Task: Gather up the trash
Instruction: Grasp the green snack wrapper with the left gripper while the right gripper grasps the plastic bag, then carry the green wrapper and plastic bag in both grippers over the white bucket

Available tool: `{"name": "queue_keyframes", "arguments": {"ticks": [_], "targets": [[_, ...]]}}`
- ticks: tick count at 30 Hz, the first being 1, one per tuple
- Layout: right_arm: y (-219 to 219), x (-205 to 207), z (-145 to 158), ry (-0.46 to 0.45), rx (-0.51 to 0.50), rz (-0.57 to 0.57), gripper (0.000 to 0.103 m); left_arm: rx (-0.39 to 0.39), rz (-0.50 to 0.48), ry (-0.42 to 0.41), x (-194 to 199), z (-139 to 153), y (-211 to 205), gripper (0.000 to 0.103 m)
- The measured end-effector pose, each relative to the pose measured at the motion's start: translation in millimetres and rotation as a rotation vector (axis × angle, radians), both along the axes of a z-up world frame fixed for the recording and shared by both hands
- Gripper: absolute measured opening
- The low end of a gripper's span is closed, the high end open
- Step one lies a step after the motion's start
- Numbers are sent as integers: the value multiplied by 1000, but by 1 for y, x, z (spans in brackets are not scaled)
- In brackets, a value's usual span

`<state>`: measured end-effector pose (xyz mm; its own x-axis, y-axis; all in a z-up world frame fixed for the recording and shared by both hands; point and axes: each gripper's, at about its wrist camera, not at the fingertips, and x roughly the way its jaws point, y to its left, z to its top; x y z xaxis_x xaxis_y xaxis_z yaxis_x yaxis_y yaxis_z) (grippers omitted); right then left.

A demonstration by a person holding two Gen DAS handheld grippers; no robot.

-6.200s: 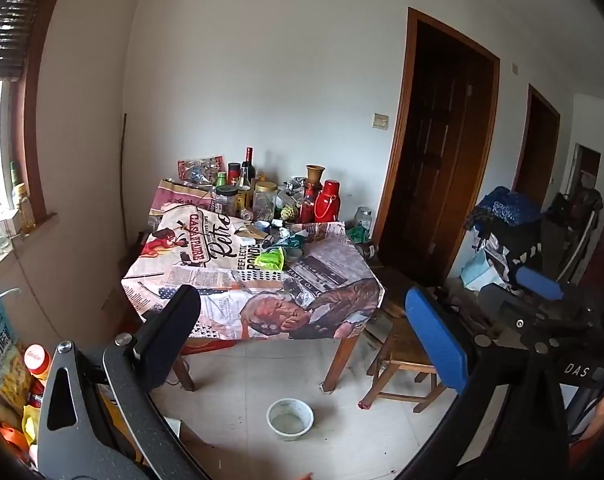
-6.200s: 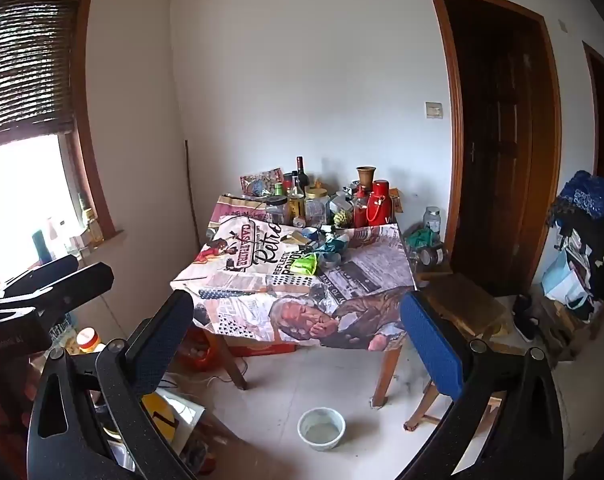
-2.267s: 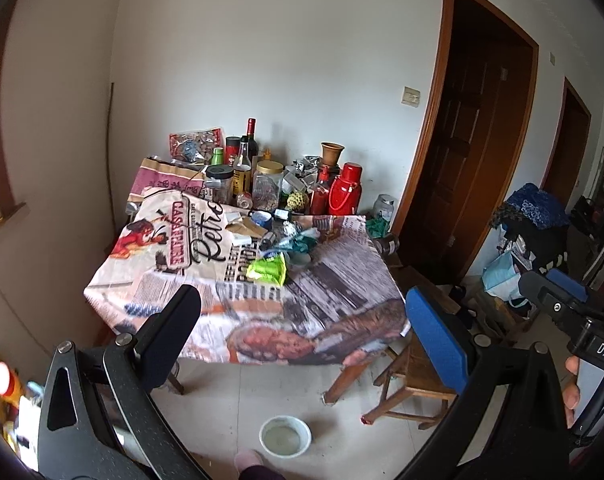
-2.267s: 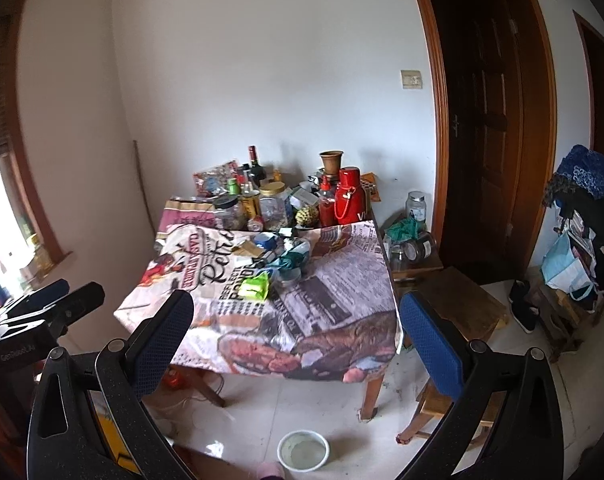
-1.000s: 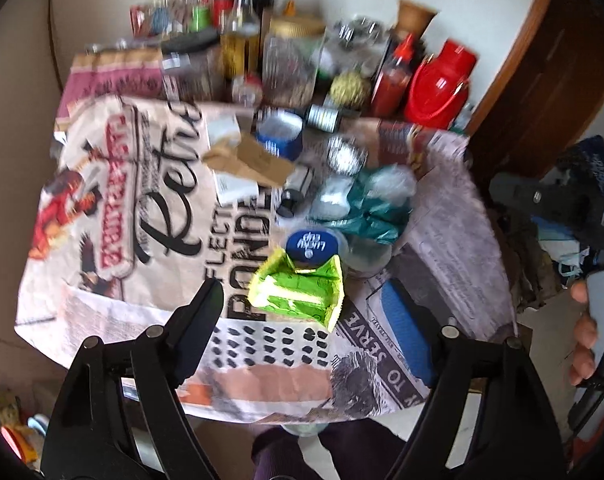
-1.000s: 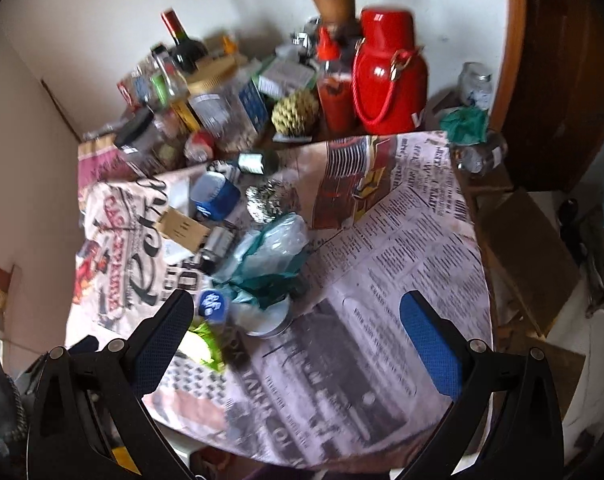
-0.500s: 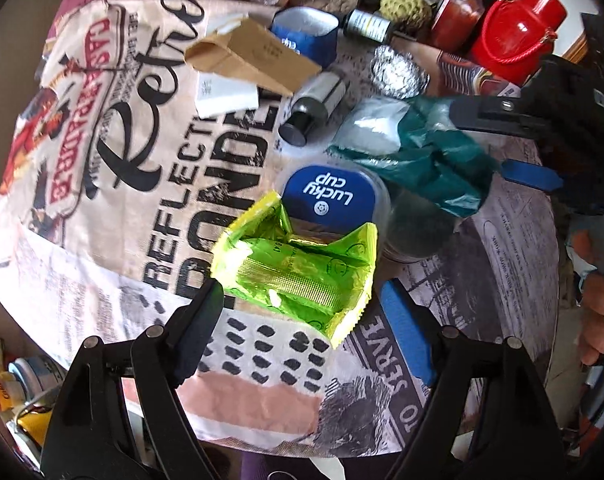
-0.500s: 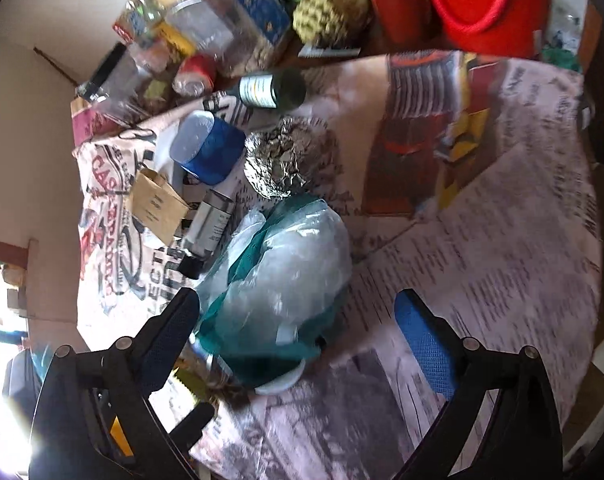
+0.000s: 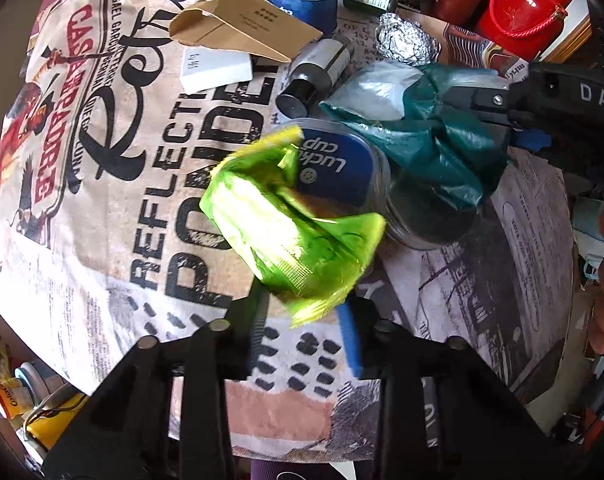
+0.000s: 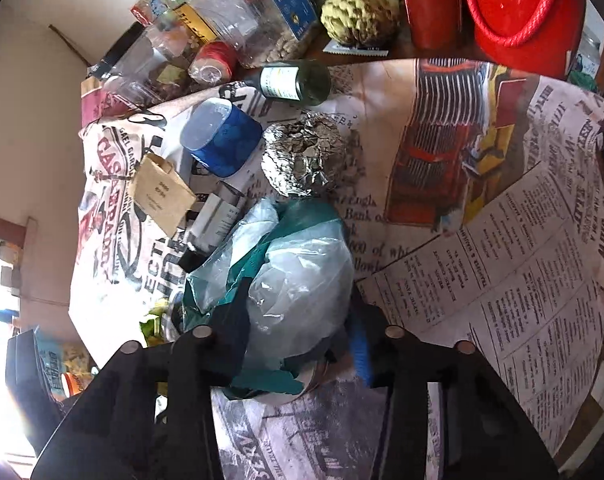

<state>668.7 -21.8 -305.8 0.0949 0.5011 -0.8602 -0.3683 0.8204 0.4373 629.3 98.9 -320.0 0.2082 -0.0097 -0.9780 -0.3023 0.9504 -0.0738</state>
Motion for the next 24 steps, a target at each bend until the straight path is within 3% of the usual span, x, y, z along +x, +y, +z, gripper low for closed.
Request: {"name": "queue_keyframes", "arguments": {"ticks": [4,13,24], "targets": [[-5,-10,19,-64,6,-26,27,4,-7,-47,-15,15,12,21],[-15,-55,76,-217,2,-175,24,-25,-23,-222,-57,74,48,15],[-22,-152,147,-457,-16,-374,24,-48,-169,-446,-121,153,74,13]]}}
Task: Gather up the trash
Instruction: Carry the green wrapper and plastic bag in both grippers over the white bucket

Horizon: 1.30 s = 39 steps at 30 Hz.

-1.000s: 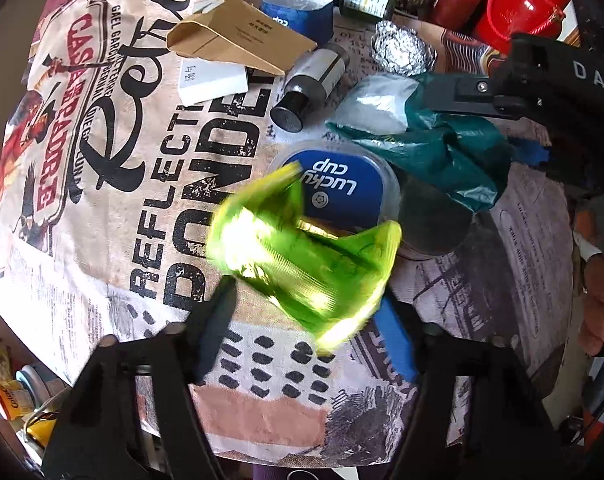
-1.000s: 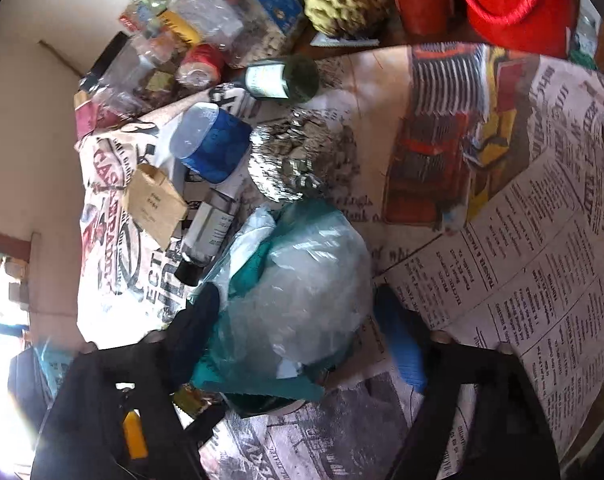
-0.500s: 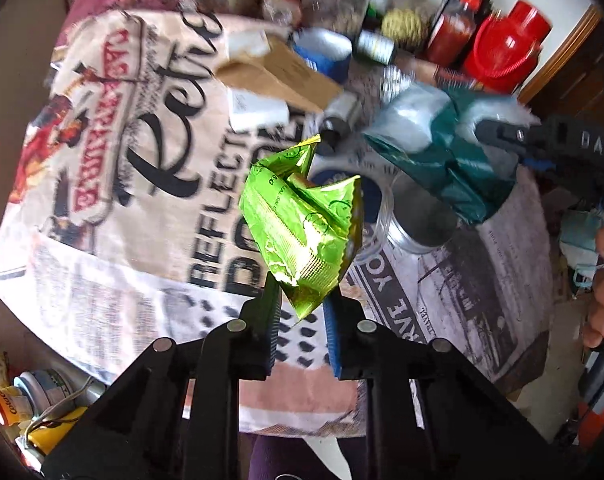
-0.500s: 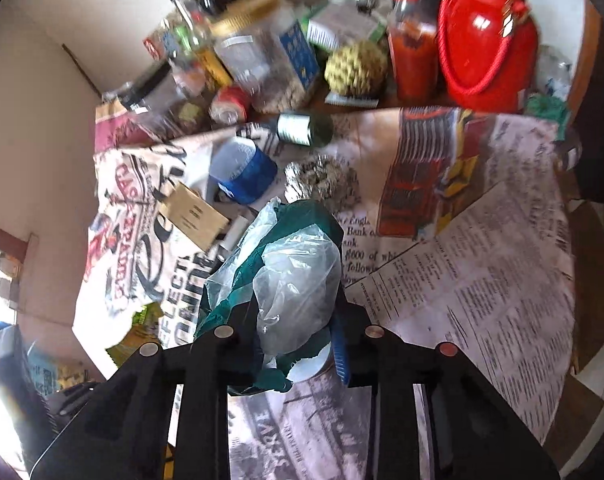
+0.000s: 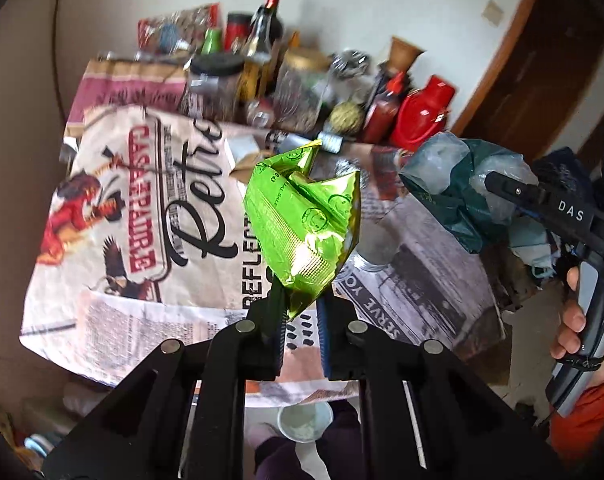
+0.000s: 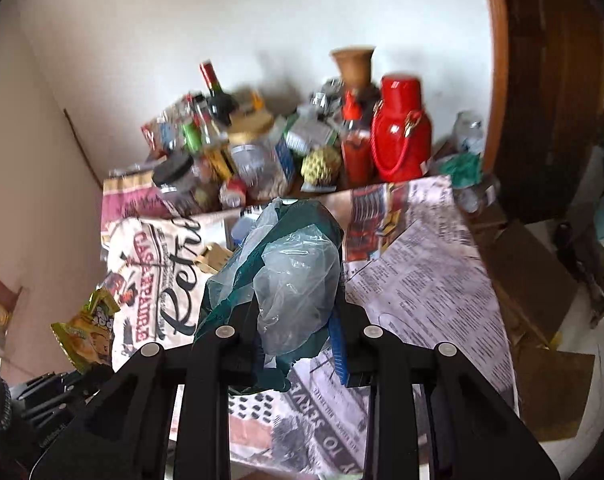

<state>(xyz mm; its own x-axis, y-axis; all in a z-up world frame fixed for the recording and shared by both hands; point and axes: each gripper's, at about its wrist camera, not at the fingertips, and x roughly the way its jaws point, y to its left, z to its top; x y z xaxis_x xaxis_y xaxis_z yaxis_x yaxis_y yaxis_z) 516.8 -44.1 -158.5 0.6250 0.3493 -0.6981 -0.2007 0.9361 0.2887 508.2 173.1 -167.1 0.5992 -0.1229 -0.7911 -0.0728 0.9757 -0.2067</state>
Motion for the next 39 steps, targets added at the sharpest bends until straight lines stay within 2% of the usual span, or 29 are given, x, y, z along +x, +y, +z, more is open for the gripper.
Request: {"name": "queue_keyframes", "arguments": {"ticks": [4,8,11,17,23,31,39], "targets": [[-6,-37,17,-51,19,-51,24,-6,-50,-51,-23,19,4,13],[-16,-68,29,-72,16,-77,24,-35,-92,-79,-40,31,0,12],[-25,-90,32,-75,3,-91,24,-30,-111,-89,-52,35,-9,12],[-50,-130,29,-83,-36,-82,24,-46,-126,-111,-87,43,-36,12],[-82,-165,23,-63,-36,-27,24,-48,-103,-118,-130,46,-83,12],[-130,-214,6,-25,-67,45,24,-59,-70,-73,-193,32,-152,12],[-155,-236,-32,61,-89,76,24,-64,-65,41,-231,-9,-192,12]]}}
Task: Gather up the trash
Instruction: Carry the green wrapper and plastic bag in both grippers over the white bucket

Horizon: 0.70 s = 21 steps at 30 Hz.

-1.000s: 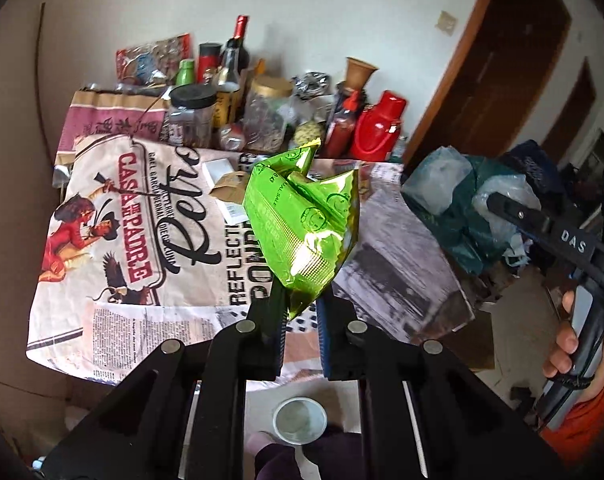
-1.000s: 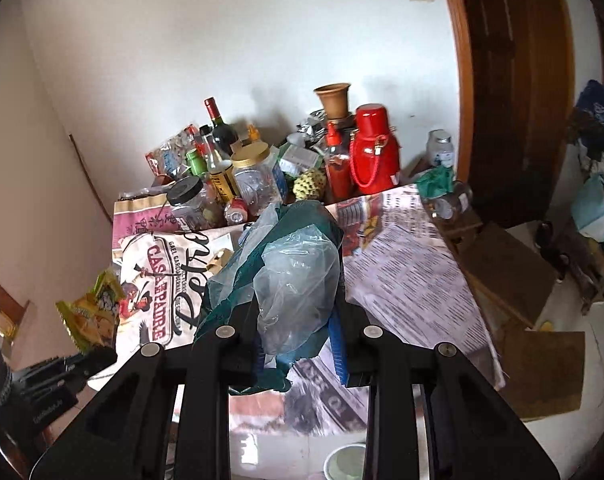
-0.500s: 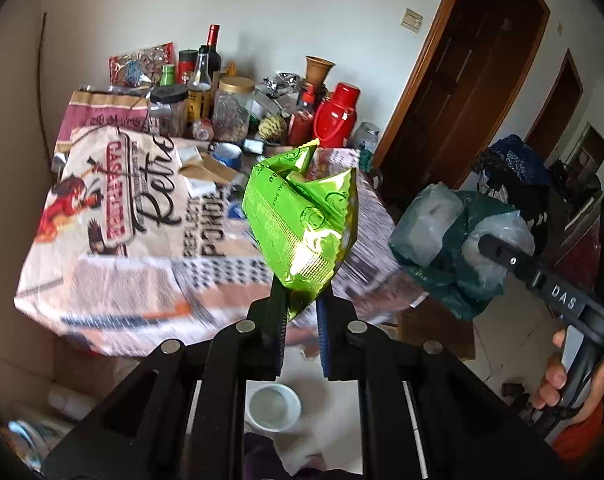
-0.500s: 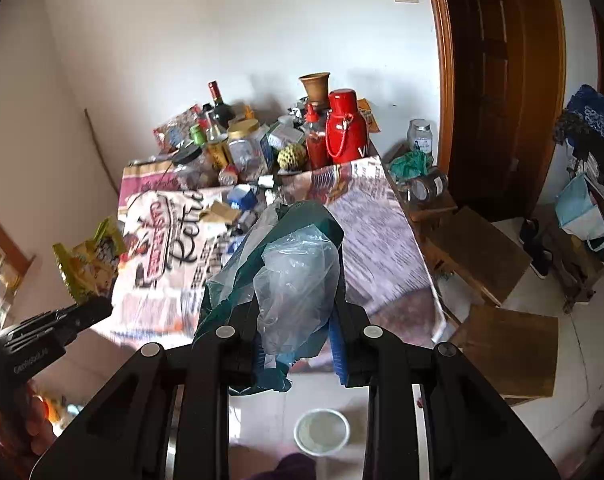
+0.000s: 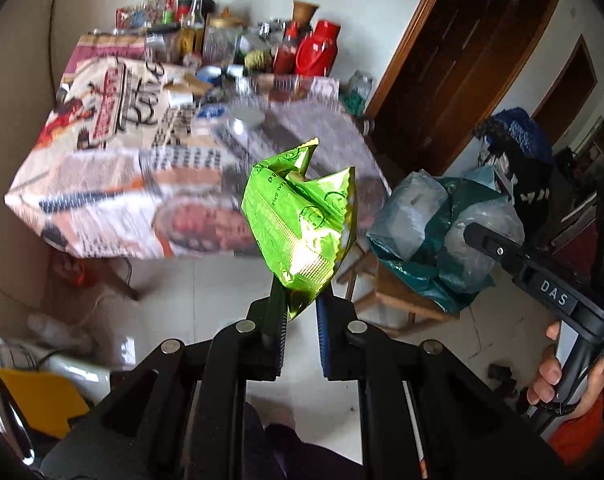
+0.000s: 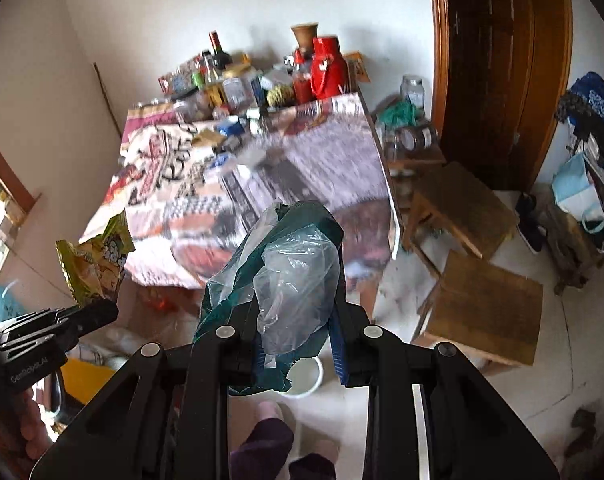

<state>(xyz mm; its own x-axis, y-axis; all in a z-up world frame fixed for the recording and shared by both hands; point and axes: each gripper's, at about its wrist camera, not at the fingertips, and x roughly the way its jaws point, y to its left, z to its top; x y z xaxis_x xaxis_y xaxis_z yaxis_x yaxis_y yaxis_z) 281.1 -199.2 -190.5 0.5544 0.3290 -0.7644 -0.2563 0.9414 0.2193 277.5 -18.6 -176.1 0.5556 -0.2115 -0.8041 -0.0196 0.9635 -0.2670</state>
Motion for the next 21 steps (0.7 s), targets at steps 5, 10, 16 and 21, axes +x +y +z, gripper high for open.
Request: {"name": "queue_keyframes", "arguments": {"ticks": [5,10,16,21], "targets": [[1,-2,-37,77,-9,16,24,-1,8,93,-8,-39,-7,12],[7,1,-88,165,-26,43,24,-12,20,208,-7,-98,-5,12],[27,12,-166,273,-42,63,24,-27,18,323,8,-181,9,12],[46,17,-234,341,-62,76,24,-61,-6,415,20,-259,17,12]]}}
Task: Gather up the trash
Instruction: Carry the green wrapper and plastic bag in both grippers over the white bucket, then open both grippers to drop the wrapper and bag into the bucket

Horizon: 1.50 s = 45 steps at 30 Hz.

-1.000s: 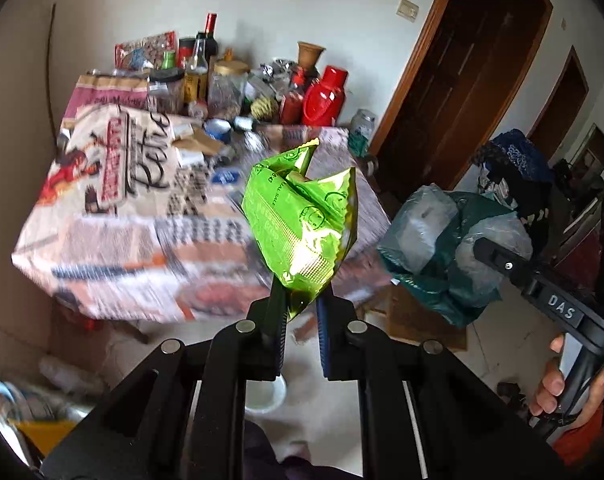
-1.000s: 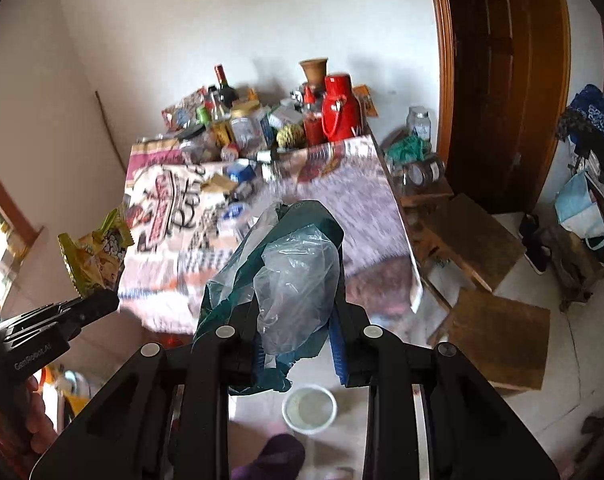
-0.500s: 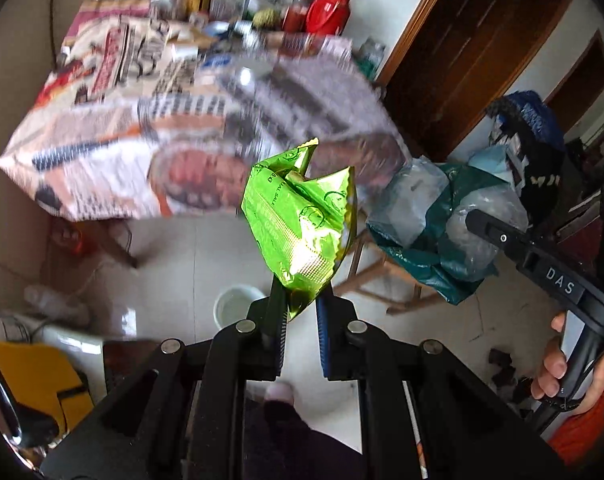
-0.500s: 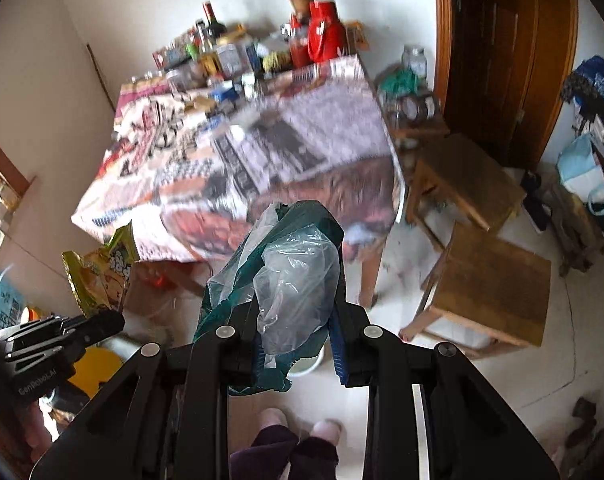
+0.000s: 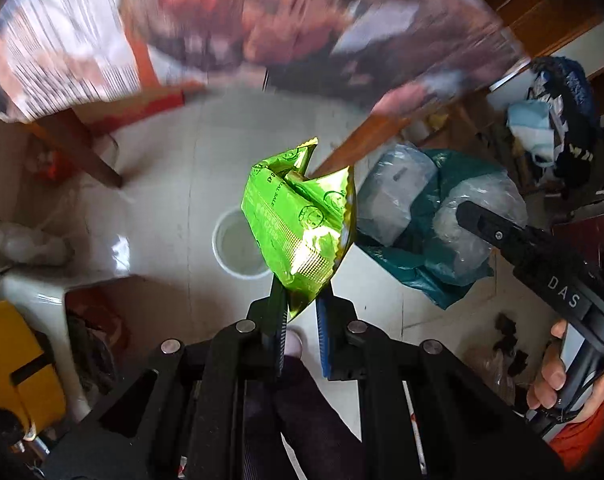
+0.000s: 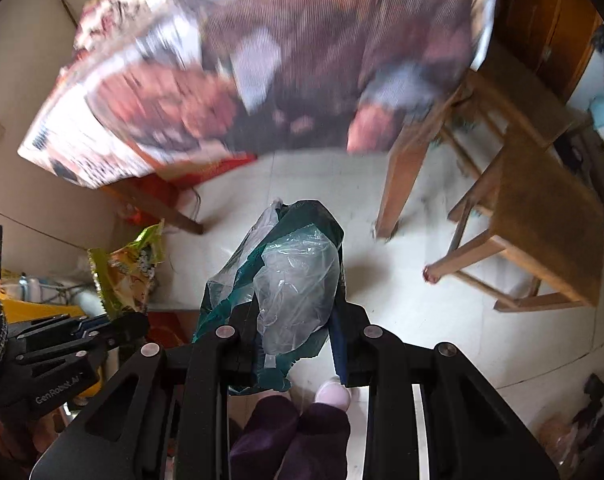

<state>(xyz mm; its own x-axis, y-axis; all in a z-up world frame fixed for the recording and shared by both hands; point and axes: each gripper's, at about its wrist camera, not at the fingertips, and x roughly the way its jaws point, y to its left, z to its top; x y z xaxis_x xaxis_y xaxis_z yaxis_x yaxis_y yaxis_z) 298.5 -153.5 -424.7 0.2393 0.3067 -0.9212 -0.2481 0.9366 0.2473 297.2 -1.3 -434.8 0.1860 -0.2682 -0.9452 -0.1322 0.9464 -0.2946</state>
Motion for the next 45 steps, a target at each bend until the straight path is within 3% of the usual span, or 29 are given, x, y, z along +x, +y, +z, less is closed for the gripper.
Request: {"name": "queue_keyframes", "arguments": {"ticks": [16,19,25,29,31,35,38,45], "targets": [[55,30,-259,154,-121,32,24,-66,-32,219,39,-281,34,12],[61,36,-289,192,-111,39,26,-74,-23,244,47,-318,40,12],[69,46,-318,217,-134,62,27,-90,-4,295,63,-379,44,13],[67,51,-327,251,-144,74,48,-50,3,312,63,-396,47,26],[69,49,-328,253,-139,70,49,-42,9,308,62,-395,48,37],[73,45,-315,254,-141,75,49,-29,-5,295,61,-386,51,38],[79,42,-297,249,-130,81,49,-6,-12,283,63,-370,51,38],[94,33,-233,223,-105,104,49,18,-8,235,56,-291,62,38]]}}
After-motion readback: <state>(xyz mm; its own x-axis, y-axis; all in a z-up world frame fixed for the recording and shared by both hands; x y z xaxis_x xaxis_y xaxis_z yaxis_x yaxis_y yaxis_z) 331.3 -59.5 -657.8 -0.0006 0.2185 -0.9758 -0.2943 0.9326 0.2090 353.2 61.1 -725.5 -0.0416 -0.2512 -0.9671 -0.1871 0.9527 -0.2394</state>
